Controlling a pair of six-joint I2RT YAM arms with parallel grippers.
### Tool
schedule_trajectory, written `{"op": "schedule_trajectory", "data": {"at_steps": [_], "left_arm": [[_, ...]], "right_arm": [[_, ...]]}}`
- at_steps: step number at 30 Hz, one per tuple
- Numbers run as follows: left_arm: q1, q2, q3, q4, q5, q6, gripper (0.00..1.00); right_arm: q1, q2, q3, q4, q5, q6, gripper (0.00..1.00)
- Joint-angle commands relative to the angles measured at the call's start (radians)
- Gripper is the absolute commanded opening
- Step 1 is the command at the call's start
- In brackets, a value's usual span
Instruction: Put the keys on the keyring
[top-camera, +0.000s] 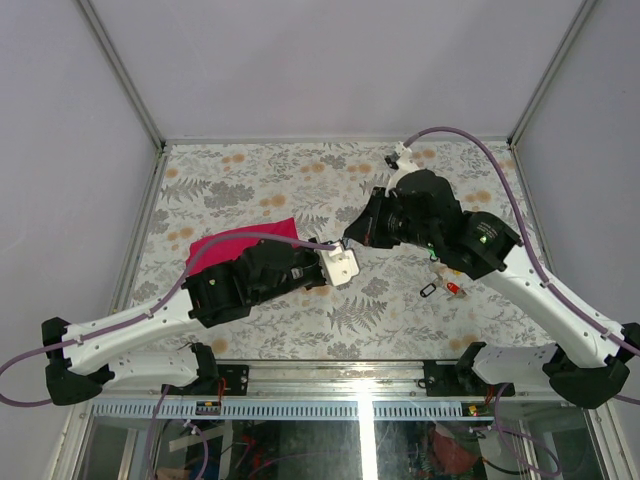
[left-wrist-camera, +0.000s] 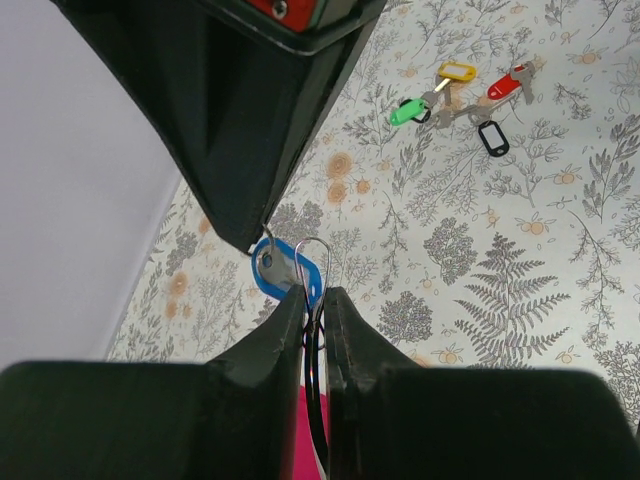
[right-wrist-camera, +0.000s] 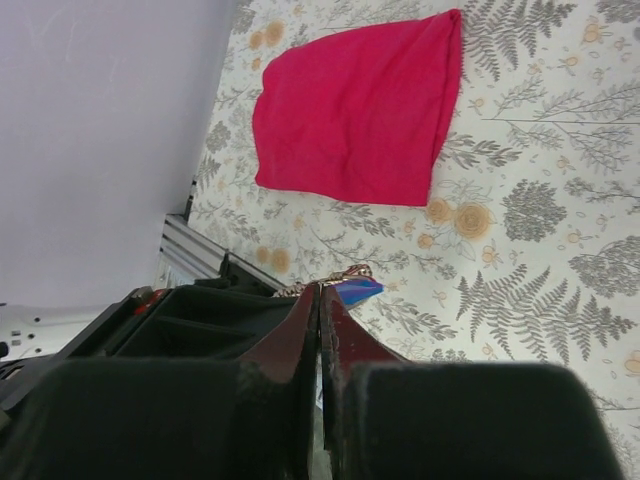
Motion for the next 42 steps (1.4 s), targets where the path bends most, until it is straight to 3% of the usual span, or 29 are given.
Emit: {"op": "schedule_trajectory", "data": {"at_steps": [1, 8, 19, 30, 42], "left_arm": [[-0.005, 0.005, -0.002, 0.047, -0.029, 0.018, 0.0], [-0.005, -0.003, -0.002, 0.05, -0.03, 0.012, 0.0], [-0.003, -0.048, -0.029, 0.133, -0.183, 0.002, 0.0], [0.001, -0.138, -0.1, 0.284, -0.349, 0.017, 0.0], [0.012, -0.161, -0.137, 0.366, -0.429, 0.042, 0.0]], "right_arm": [[0.01, -0.026, 0.034, -0.025, 0.125, -0.04, 0.0], [0.01, -0.153, -0.13, 0.056, 0.357, -0.254, 0.0], [0.009, 0.042, -0.207, -0.35, 0.359, -0.292, 0.0], [0.009, 0.246, -0.302, -0.389, 0.164, -0.359, 0.0], [0.008, 0.436, -0.348, -0.277, 0.065, -0.435, 0.0]]}}
